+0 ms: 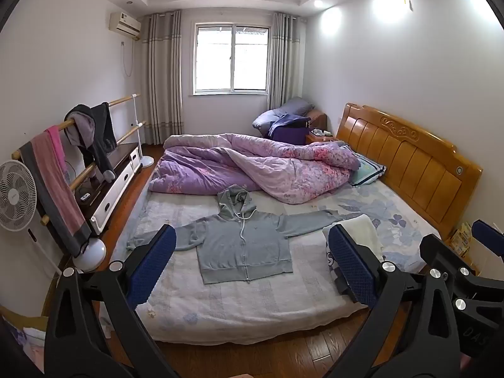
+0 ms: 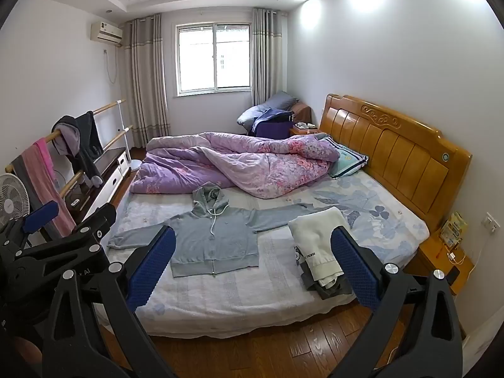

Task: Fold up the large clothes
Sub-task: 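Approach the grey hoodie on the bed with both tools open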

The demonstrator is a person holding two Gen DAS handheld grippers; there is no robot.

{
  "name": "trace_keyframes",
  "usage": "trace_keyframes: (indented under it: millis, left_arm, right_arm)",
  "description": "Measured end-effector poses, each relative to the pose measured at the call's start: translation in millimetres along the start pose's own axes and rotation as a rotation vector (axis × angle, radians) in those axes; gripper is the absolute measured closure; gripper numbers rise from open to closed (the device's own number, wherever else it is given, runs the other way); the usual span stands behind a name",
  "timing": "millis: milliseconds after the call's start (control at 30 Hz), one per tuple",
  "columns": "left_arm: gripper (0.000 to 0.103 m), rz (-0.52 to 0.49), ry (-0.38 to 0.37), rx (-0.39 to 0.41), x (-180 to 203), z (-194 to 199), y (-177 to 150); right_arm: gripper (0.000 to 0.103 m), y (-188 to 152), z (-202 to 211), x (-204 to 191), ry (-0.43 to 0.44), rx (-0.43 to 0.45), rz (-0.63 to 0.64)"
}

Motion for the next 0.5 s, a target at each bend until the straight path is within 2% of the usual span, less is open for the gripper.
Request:
trace_keyframes:
  millis: [500]
  left_arm:
    - [0.005, 0.007, 0.002, -0.012, 0, 0, -1]
  right_arm:
    - [0.008, -6, -10, 5, -0.001, -0.009, 0.0]
Point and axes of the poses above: each gripper's, at about its wrist camera, not at the fingertips, and z roughly against the way its jaws point, x to its right, y to its top, the point moved 5 cm from there along -z, roughly the way its jaws point, and after that the axes turned 15 degrees about -y, right-handed, at the moved point
